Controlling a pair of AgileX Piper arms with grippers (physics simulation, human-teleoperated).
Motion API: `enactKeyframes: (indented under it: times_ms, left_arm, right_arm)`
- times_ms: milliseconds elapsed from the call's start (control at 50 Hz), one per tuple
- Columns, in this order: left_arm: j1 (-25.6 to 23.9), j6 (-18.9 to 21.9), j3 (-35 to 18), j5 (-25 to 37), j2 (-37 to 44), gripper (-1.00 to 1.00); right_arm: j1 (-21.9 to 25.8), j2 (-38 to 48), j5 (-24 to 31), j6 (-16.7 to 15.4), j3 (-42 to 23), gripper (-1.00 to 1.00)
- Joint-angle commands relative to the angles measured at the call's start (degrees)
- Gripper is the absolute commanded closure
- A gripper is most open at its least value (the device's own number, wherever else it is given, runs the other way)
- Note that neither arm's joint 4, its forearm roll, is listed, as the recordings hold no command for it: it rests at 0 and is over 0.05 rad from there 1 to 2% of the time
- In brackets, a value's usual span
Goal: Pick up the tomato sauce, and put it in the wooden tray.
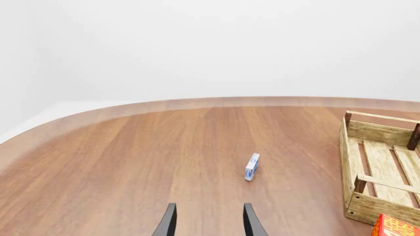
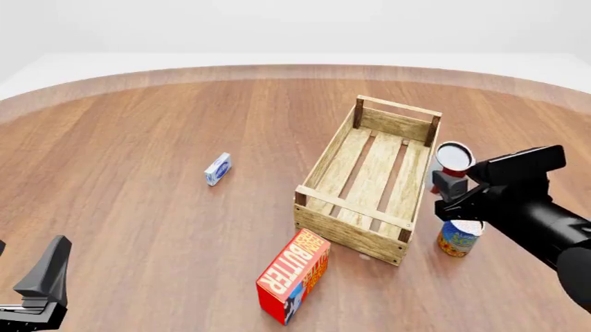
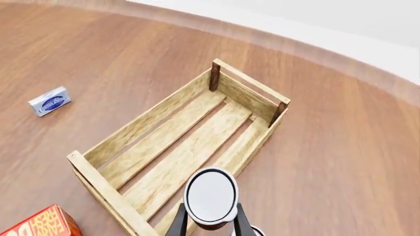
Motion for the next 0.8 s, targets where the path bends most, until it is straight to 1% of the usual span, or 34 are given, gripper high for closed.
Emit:
enactKeyframes:
  times_ms: [20,220,280,500,800]
  left_arm:
    - [0.0,0.0,0.0,0.0,0.0,-1.0]
    - [0.0,0.0,0.0,0.0,0.0,-1.0]
    - [0.0,0.0,0.0,0.0,0.0,-1.0]
    - [0.0,0.0,0.0,0.0,0.0,-1.0]
    - [0.0,0.0,0.0,0.0,0.0,-1.0]
  right_arm:
    - [-0.1,2.0,-1.0,0.6,-1.5,1.0]
    - [-0.1,3.2,-1.0,0.4,-3.2,1.0]
    - [0.2,4.1,-1.0,-0.2,-4.0,1.0]
    - [0.0,5.3,-0.9,-0.6,-6.0,1.0]
    - [0.0,8.3,-2.5,-0.5,-7.6,1.0]
